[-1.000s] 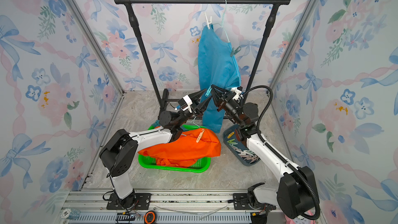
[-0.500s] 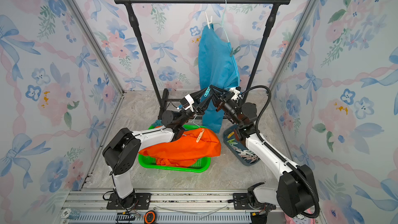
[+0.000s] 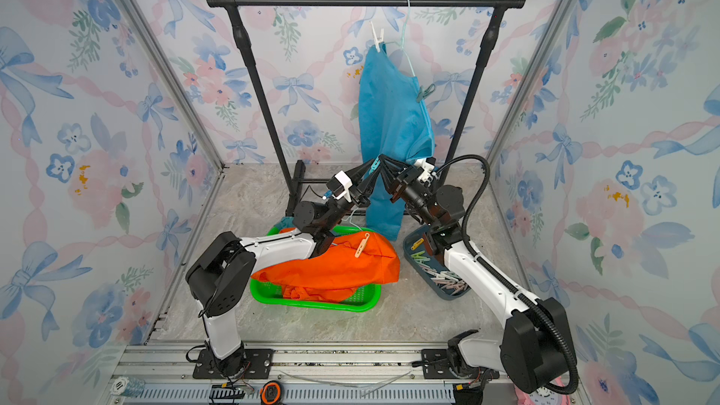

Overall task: Use clothespins to secure the t-shirt on both sides of the hanger
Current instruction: Pick up the clothespin from the storage box.

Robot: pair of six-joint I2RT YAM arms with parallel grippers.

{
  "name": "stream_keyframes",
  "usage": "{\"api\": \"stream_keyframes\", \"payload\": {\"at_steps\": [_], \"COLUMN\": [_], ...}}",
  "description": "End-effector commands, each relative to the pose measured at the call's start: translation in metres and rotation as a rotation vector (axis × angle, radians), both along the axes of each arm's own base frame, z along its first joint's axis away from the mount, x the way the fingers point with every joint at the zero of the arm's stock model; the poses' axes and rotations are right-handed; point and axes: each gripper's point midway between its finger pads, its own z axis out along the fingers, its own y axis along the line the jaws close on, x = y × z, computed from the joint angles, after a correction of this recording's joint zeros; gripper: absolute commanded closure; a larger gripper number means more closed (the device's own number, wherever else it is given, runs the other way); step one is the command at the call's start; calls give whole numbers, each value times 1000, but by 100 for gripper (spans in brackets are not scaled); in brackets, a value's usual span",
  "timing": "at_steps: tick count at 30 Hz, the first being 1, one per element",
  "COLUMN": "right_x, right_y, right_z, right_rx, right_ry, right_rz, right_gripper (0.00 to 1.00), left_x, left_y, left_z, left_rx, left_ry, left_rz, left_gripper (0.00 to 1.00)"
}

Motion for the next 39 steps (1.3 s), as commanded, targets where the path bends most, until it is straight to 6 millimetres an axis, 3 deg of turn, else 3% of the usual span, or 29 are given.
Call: {"api": "stream_keyframes", "payload": {"at_steps": [1,5,16,23,31,39], "right_x": [-17,-16,-18,-18,-14,-12], "right_y": [0,0,0,-1,-2,-5], "right_z": [29,32,31,29,24,22], "right_rx": [5,4,1,0,0,-1], "right_ry": [-91,-97,-98,-93,-86,-83], "right_rz": [16,14,13,11,6,-6], "right_gripper": [82,82,82,82,82,82], "left_x": [-1,-3,-6,-11,-16,-20], "left_y": [4,11,12,11,11,9], "left_z": [-5,-9,-10,1,6,9], "left_rx": [16,19,31,22,19,21], "left_ry": [23,38,35,12,-3,-20], "left_rz": [18,33,37,32,42,39], "left_gripper": [61,59,70,57,67,66]}}
